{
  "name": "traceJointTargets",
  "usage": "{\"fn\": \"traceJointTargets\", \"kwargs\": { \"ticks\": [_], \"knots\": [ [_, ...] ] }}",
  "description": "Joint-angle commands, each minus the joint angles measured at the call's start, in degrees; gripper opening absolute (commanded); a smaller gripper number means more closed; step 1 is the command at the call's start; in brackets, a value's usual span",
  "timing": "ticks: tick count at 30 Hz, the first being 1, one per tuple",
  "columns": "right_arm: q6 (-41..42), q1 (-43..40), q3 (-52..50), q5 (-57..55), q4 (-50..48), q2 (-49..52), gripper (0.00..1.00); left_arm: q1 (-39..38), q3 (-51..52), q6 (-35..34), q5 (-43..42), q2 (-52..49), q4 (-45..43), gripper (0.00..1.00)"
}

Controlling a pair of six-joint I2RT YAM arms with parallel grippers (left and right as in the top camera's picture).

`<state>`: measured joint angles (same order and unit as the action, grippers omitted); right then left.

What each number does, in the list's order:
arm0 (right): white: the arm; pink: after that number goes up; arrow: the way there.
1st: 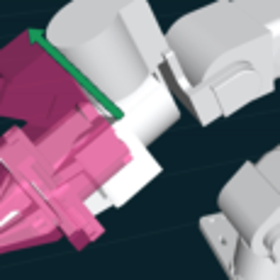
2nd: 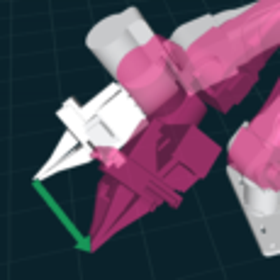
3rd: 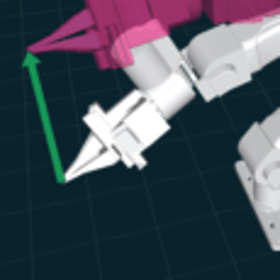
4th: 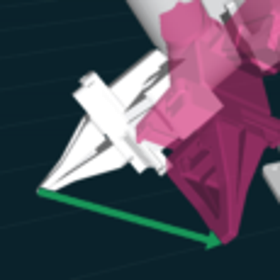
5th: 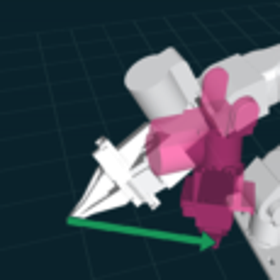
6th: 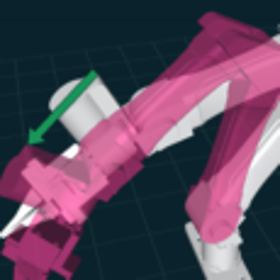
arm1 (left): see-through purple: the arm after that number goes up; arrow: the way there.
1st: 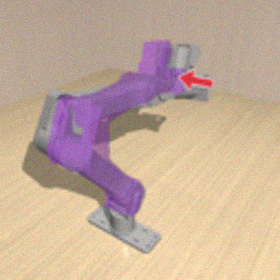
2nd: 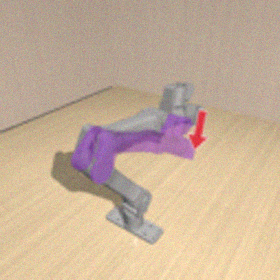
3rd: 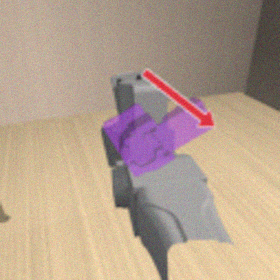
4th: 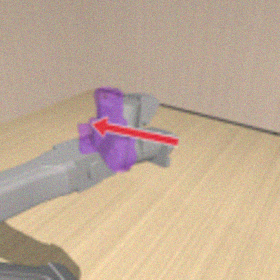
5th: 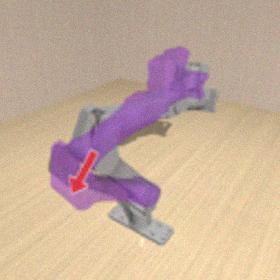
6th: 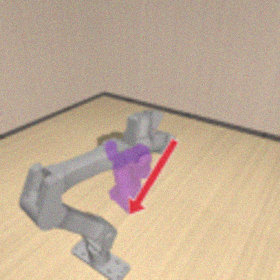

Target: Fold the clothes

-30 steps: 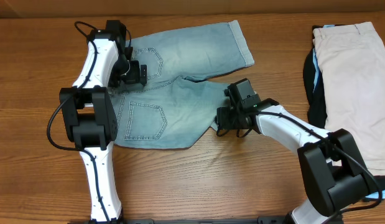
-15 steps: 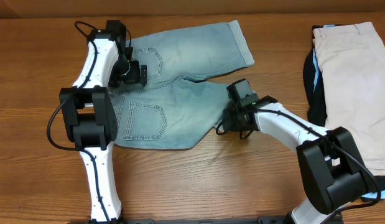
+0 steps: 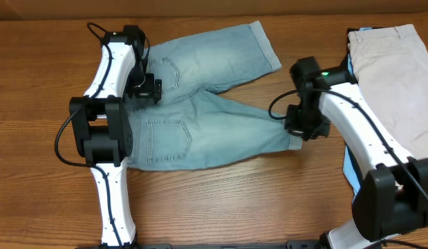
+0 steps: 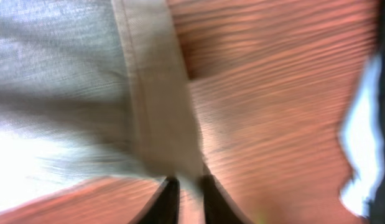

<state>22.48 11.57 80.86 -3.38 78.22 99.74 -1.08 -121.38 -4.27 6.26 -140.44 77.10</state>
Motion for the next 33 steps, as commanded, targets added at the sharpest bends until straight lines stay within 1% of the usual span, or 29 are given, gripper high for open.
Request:
{"fn": "traceJointTargets", "kwargs": {
  "ticks": [1,4,7,8,10,11,15,19,21,23,26,27,29,30,33],
  "knots": [
    [0.11,-0.83,3.50,-1.62,1.42,-4.31,0.80,0.31,-7.80,-2.49,4.04,-1.14,6.43,1.00],
    [0.09,-0.83,5.88,-1.27,2.38,-6.12,1.00,0.28,-15.23,-5.31,3.39,-1.14,13.20,1.00],
    [0.11,-0.83,9.68,-0.74,3.65,-7.61,1.00,0.17,-24.85,-5.42,-0.44,-1.09,19.54,1.00],
    [0.11,-0.83,10.93,-0.28,4.07,-7.89,1.00,0.09,-27.89,-5.14,-2.64,-0.68,19.74,1.00],
    [0.11,-0.83,13.51,1.11,4.87,-8.41,1.00,-0.17,-29.90,-4.90,-7.45,1.66,19.71,1.00],
    [0.13,-0.83,15.67,2.10,5.68,-8.96,1.00,-0.48,-30.84,-4.87,-10.21,4.52,19.71,1.00],
    [0.35,-0.83,20.61,4.00,7.50,-11.04,1.00,-1.73,-30.53,-4.72,-9.88,14.10,19.71,1.00],
    [0.31,-0.83,23.17,4.39,8.66,-16.28,1.00,-3.85,-27.82,-5.55,-8.81,25.70,19.71,1.00],
    [0.87,-0.83,23.15,3.08,7.85,-20.85,1.00,-5.55,-23.21,-9.64,-7.52,33.68,19.71,1.00],
    [4.37,-0.83,23.06,0.63,7.96,-24.74,1.00,-7.32,-17.46,-14.14,-4.02,40.33,19.71,1.00],
    [6.58,-0.83,22.93,-0.85,8.85,-28.41,1.00,-9.40,-7.80,-20.09,0.44,48.13,19.69,1.00],
    [6.56,-0.83,22.75,-0.83,8.98,-29.20,1.00,-10.21,-1.99,-24.63,3.67,51.91,19.71,1.00],
    [6.56,-0.83,22.05,-0.81,8.98,-29.86,1.00,-10.75,5.79,-31.30,8.22,56.33,19.69,1.00],
    [6.51,-0.76,21.09,-0.09,9.07,-29.81,1.00,-10.73,14.47,-40.02,12.28,60.61,19.65,1.00],
    [6.47,-0.72,18.08,1.79,8.17,-28.81,1.00,-10.58,28.17,-55.25,16.87,65.79,18.05,1.00]
  ]
}}
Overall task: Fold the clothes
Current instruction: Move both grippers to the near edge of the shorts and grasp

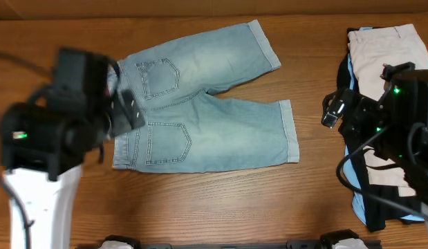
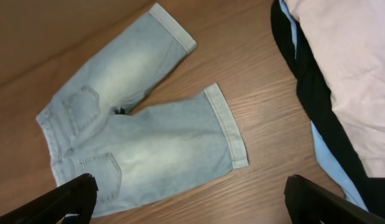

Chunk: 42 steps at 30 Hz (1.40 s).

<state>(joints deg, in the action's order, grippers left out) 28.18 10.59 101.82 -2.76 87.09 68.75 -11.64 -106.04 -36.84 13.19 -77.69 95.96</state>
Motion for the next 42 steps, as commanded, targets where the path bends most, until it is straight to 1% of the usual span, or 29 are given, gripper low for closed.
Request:
{"fn": "traceJointTargets", "kwargs": {
  "ticks": [1,3,5,8,9,11,15,17,18,19,21,24,26,28,33,34,38,41,42],
  "knots": [
    [0.76,0.26,-4.22,1.70,-1.36,2.75,1.00,0.13,17.22,-27.71,10.93,4.24,-2.10,1.00],
    [0.24,0.26,-6.38,2.49,-2.56,3.96,1.00,0.50,25.75,-34.40,11.61,5.70,-5.92,1.00],
    [-0.11,0.26,-8.74,3.30,-3.65,5.81,1.00,1.11,32.94,-36.52,10.84,5.81,-10.80,1.00],
    [-0.96,0.28,-11.17,4.52,-4.63,8.66,1.00,3.10,42.40,-36.50,7.63,5.07,-19.43,1.00],
    [-2.32,0.28,-12.41,6.12,-5.51,10.14,1.00,4.94,46.49,-36.48,5.18,4.79,-24.24,1.00],
    [-3.15,0.33,-13.35,7.63,-5.90,12.22,1.00,8.11,51.28,-36.44,2.45,4.63,-30.36,1.00],
    [-3.72,0.33,-14.53,7.80,-6.23,16.35,1.00,14.36,58.10,-36.33,-0.20,4.61,-38.12,1.00],
    [-5.16,0.39,-15.06,9.16,-6.97,17.62,1.00,16.94,61.53,-34.64,-2.36,4.48,-43.01,0.97],
    [-5.97,0.68,-16.17,10.47,-8.52,18.10,1.00,18.34,64.63,-32.30,-4.55,4.00,-49.05,0.93],
    [-5.95,0.94,-16.76,10.58,-9.38,18.16,1.00,18.64,65.81,-31.10,-5.55,3.78,-51.69,0.92],
    [-5.99,1.70,-17.40,10.54,-10.54,18.16,1.00,18.80,67.98,-29.75,-6.45,3.15,-56.63,0.86],
    [-6.14,2.69,-17.51,10.38,-11.30,18.16,1.00,18.80,69.29,-29.55,-6.43,2.23,-59.60,0.78],
    [-6.14,3.78,-17.51,10.36,-11.82,18.16,1.00,18.80,69.83,-29.55,-6.45,1.03,-61.09,0.70],
    [-6.14,4.66,-17.51,10.36,-12.41,18.16,1.00,18.80,69.94,-29.55,-6.84,-0.15,-61.48,0.66],
    [-6.12,5.51,-17.51,10.38,-13.38,18.16,0.99,18.80,69.94,-29.55,-5.92,-3.39,-62.18,0.61],
    [-6.14,5.49,-17.51,10.38,-13.31,18.16,0.99,18.80,69.94,-29.53,-4.92,-5.01,-63.45,0.57],
    [-6.12,5.49,-17.51,10.38,-13.14,18.16,0.98,18.80,69.94,-29.53,-4.79,-8.57,-66.38,0.50],
    [-6.10,5.49,-17.55,10.43,-12.81,18.16,0.96,18.80,69.94,-29.55,-4.90,-10.23,-68.04,0.44],
    [-6.03,5.53,-17.62,10.40,-12.66,18.16,0.95,18.80,69.94,-29.55,-4.83,-10.40,-68.15,0.39]
  ]
}}
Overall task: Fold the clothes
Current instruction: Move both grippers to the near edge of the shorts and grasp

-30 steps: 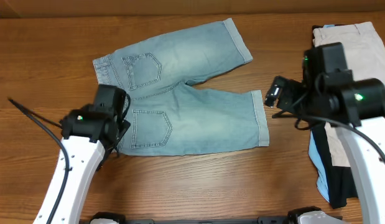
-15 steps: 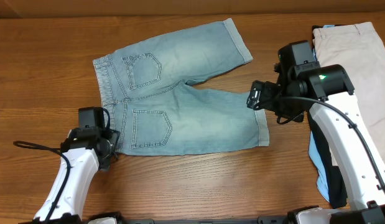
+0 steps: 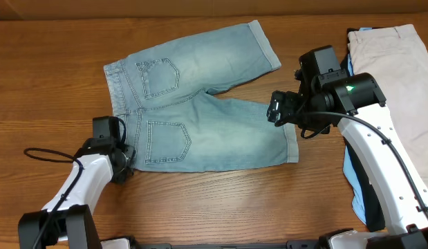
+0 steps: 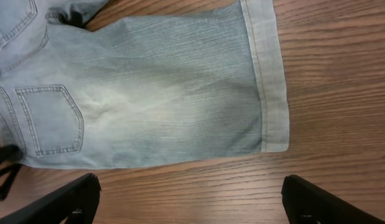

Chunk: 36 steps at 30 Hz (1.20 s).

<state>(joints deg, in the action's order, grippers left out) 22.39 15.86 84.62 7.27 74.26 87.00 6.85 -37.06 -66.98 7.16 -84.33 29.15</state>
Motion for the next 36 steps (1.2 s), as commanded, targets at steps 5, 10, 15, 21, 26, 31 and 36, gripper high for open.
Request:
{"fn": "traceJointTargets", "kwargs": {
  "ticks": [5,10,15,21,26,31,36],
  "knots": [
    [7.17,0.26,-4.76,0.37,0.72,-0.09,0.81,0.31,0.96,1.22,0.98,-3.74,-1.14,0.04],
    [13.40,0.26,-16.26,1.22,-5.14,-0.09,0.77,0.31,0.96,4.26,0.72,-3.74,-0.68,0.04],
    [16.90,0.26,-28.65,0.87,-18.10,-0.09,0.75,0.31,0.96,5.33,0.72,-3.74,0.26,0.04],
    [16.92,0.26,-37.09,-0.17,-26.58,-0.09,0.68,0.31,0.96,5.33,0.72,-3.74,1.53,0.04],
    [18.40,0.26,-40.59,-3.15,-31.95,-0.09,0.65,0.31,0.96,5.35,0.76,-3.74,1.73,0.04],
    [18.43,0.26,-42.97,-4.92,-37.75,-0.09,0.51,0.31,0.96,7.61,0.79,-3.74,1.73,0.04],
    [18.60,0.26,-43.17,-6.14,-39.34,-0.07,0.31,0.31,0.96,11.17,0.72,-3.74,2.14,0.04]
  ]
}}
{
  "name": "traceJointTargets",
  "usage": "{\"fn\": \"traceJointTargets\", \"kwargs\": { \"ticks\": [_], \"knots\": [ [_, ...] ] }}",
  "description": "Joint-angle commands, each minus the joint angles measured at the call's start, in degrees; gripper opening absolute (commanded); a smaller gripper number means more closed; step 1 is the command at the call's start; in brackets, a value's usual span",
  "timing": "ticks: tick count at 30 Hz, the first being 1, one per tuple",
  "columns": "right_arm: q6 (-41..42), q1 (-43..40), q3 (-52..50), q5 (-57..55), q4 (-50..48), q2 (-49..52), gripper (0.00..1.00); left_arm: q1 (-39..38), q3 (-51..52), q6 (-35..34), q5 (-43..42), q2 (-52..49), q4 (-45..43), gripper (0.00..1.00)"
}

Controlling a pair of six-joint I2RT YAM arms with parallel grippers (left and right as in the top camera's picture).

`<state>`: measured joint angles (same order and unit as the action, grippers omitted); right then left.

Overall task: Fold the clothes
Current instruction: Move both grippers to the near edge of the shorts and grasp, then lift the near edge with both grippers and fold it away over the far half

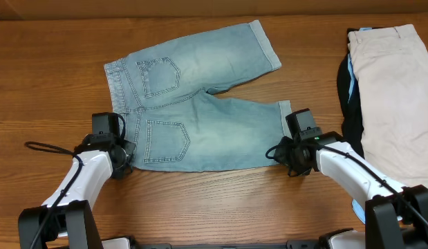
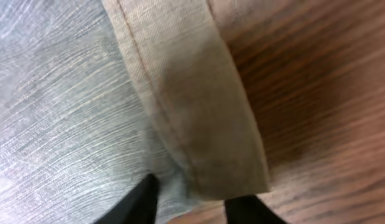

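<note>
Light-blue denim shorts [image 1: 200, 104] lie flat on the wooden table [image 1: 48, 83], back pockets up, legs pointing right. My left gripper [image 1: 122, 158] is down at the near corner of the waistband; from overhead its jaws are hidden. My right gripper [image 1: 288, 164] is at the near corner of the near leg's hem. In the right wrist view the folded cuff [image 2: 192, 112] fills the frame. That gripper [image 2: 195, 194] is open, its dark fingers [image 2: 141, 200] standing either side of the cuff's corner.
A pile of clothes lies at the right edge: a beige garment [image 1: 393, 90] on top of black [image 1: 346, 90] and light-blue ones. The left arm's black cable [image 1: 41, 146] loops over the table to the left of the shorts.
My right gripper was up over the near leg, wide open; now it is down at the hem's near corner with the cuff between its fingers. The left gripper stays at the waistband corner.
First my right gripper was shut on the near leg's hem and the left was at the waistband's middle, the leg lying skewed. Then both arms were raised and the shorts lay flat. After that the left was at the waistband's near corner, and now the right is at the hem.
</note>
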<state>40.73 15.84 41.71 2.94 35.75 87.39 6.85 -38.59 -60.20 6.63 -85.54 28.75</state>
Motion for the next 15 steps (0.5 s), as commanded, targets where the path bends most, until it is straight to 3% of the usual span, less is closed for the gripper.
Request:
{"fn": "traceJointTargets", "kwargs": {
  "ticks": [1,8,15],
  "knots": [
    [0.26,0.28,-0.26,-2.47,-0.87,-0.46,0.29,0.31,2.49,6.32,1.25,-2.54,2.73,0.04],
    [0.87,0.15,-0.26,-7.45,-1.70,-0.48,0.04,0.31,2.29,16.74,1.22,-2.51,4.46,0.04],
    [1.49,-1.25,2.51,-7.78,2.34,-1.81,0.04,0.31,-3.63,22.18,1.03,-2.51,12.24,0.04]
  ]
}}
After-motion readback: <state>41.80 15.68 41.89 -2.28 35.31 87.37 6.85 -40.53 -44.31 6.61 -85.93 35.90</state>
